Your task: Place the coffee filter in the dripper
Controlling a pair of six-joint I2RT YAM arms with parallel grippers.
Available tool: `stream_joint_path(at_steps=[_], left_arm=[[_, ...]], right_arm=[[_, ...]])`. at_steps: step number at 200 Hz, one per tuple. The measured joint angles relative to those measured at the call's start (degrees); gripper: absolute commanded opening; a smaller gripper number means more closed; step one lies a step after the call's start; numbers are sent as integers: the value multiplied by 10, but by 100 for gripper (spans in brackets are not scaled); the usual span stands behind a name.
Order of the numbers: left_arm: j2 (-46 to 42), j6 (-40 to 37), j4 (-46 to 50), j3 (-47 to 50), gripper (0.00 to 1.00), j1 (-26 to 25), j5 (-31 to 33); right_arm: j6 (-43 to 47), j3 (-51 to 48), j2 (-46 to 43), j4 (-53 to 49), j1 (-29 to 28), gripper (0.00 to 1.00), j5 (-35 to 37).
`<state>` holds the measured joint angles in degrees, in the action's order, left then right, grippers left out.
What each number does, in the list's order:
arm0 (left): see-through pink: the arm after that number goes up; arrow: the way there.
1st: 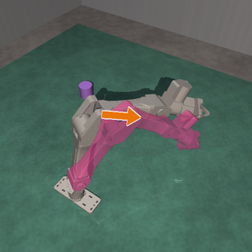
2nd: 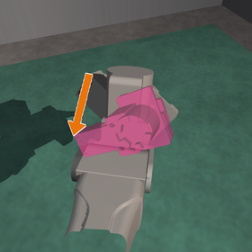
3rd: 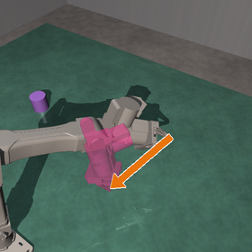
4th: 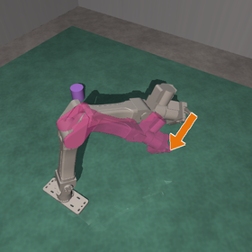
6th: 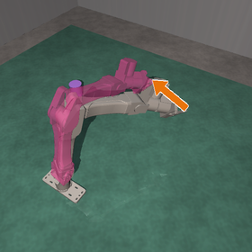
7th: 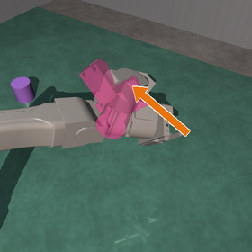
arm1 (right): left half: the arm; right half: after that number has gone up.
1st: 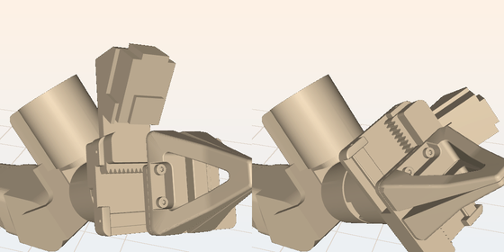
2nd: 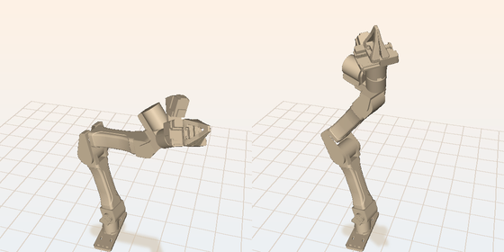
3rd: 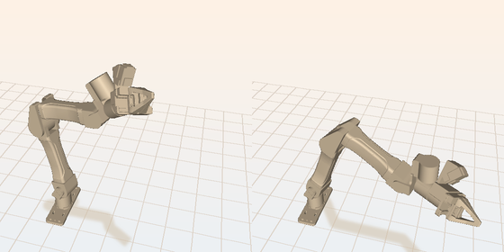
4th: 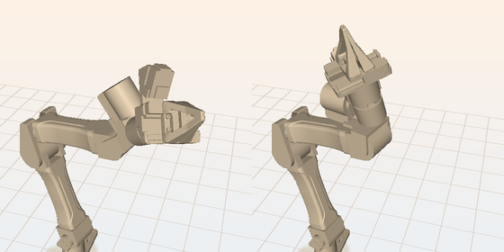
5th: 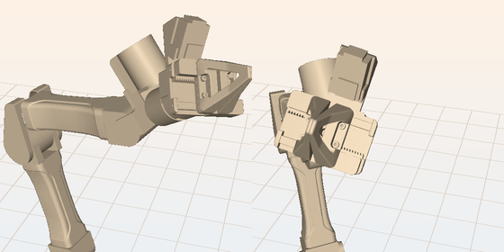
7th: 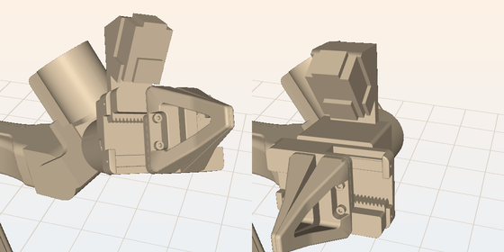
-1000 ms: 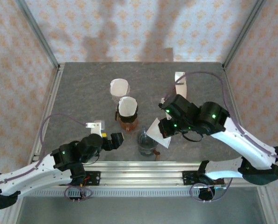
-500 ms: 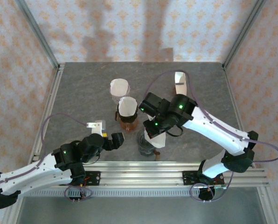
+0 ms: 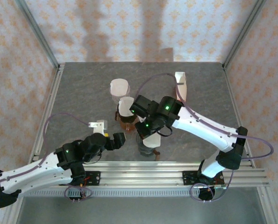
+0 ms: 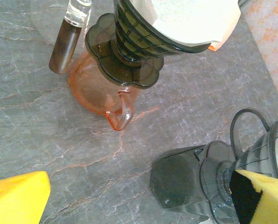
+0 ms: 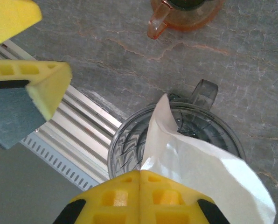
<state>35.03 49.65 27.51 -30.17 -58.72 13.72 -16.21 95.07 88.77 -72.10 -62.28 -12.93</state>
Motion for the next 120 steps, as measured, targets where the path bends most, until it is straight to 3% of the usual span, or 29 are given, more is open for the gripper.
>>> stream_joint_path(at_steps=[55,90,120], left_arm=[[0,4,-16,0,100,0,-10],[0,4,-22,0,100,0,-15],[0,2,-25,0,100,0,-26]], right_arm=[[-7,-75,0,50,0,0,-4],[-10,-81,-2,70,0,28,-4],[-22,-88,-29,82,0,41,-3]])
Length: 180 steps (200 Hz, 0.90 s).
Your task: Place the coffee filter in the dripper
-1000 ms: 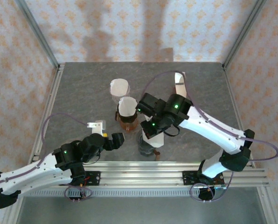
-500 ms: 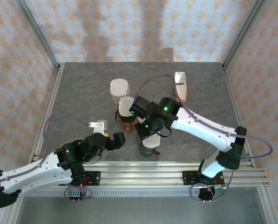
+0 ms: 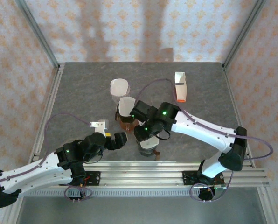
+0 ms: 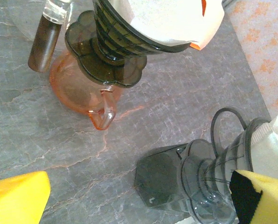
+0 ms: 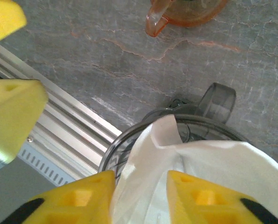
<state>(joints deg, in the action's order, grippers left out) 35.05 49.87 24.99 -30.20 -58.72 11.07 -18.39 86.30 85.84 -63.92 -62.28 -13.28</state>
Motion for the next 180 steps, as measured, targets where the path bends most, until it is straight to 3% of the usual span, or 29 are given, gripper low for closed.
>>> stream_joint_path(at_steps=[24,69,136,180], left_arm=[[11,-7,1,-12,99,0,-10],[72,-48,9,-92,63,0,-41],[223,-112,44,-212,61,-36,-44],[245,-122,49,-210,47,-39,-45]], right_arm=[[-6,-14,-42,10,0,44,2],[-31,-70,-129,33,0,47,28],[-52,-161,-220,46,1,47,121],[-63,-207,-226,69,12,46,129]])
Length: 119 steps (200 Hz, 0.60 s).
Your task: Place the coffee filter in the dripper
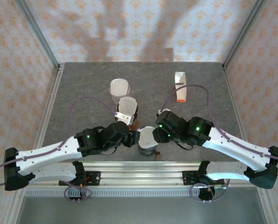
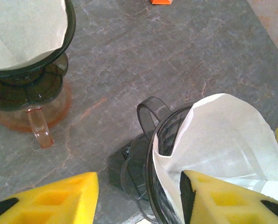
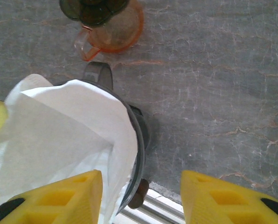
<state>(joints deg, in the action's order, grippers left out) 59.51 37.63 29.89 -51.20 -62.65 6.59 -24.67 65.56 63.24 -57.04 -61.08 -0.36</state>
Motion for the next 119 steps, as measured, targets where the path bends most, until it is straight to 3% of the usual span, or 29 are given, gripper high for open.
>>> stream_joint_path(at_steps=[81,119], left_arm=[[-18,15,-5,40,50,0,0],[-22,23,-14,48,60,0,0]], right_arm=[[-11,-50,-1,35,15,40,-3],[-15,-57,-1,46,16,45,-9]])
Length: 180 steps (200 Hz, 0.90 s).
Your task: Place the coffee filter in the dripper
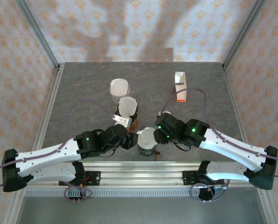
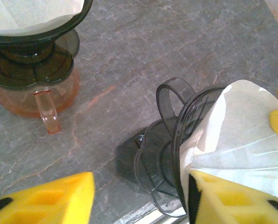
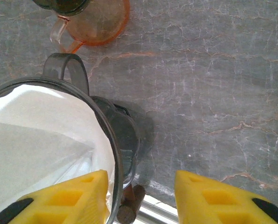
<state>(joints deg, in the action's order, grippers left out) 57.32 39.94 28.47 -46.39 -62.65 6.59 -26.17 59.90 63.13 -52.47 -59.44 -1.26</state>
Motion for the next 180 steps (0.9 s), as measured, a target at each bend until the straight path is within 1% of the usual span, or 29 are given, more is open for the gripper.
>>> stream_joint_path(at_steps=[16,26,41,52,61,74,80,89,90,104,117,154,170,180], left_arm=[[-6,6,-4,3,63,0,-1],[-12,7,-5,3,67,0,-1],[-24,9,-9,3,77,0,-1],[-31,4,-10,3,82,0,-2],[-36,3,-11,3,83,0,-2],[-36,-3,-16,1,83,0,-6],[-34,-5,-18,0,82,0,-9],[-30,-9,-18,-4,77,0,-15],[-30,-9,-18,-4,75,0,-16],[-18,-12,-18,-12,66,0,-20],[-9,-14,-18,-14,60,0,-23],[-6,-8,-15,-13,47,0,-37],[-6,-6,-15,-9,43,0,-44],[-6,-4,-15,-5,43,0,-47]], right_arm=[[-2,0,0,1,0,45,0],[-2,0,0,1,0,46,-1],[-2,0,0,1,0,46,-2],[-2,0,0,1,0,46,-2],[-2,0,0,1,0,46,-2],[-2,0,0,1,0,46,-2],[-2,0,0,1,0,46,-2],[-2,0,0,1,0,46,-2],[-2,0,0,1,0,46,-2],[-2,0,0,1,0,46,-2],[-2,0,0,1,0,46,-2],[-5,0,0,1,0,46,-2],[-9,0,-2,1,0,46,-3],[-9,0,-3,1,0,46,-2]])
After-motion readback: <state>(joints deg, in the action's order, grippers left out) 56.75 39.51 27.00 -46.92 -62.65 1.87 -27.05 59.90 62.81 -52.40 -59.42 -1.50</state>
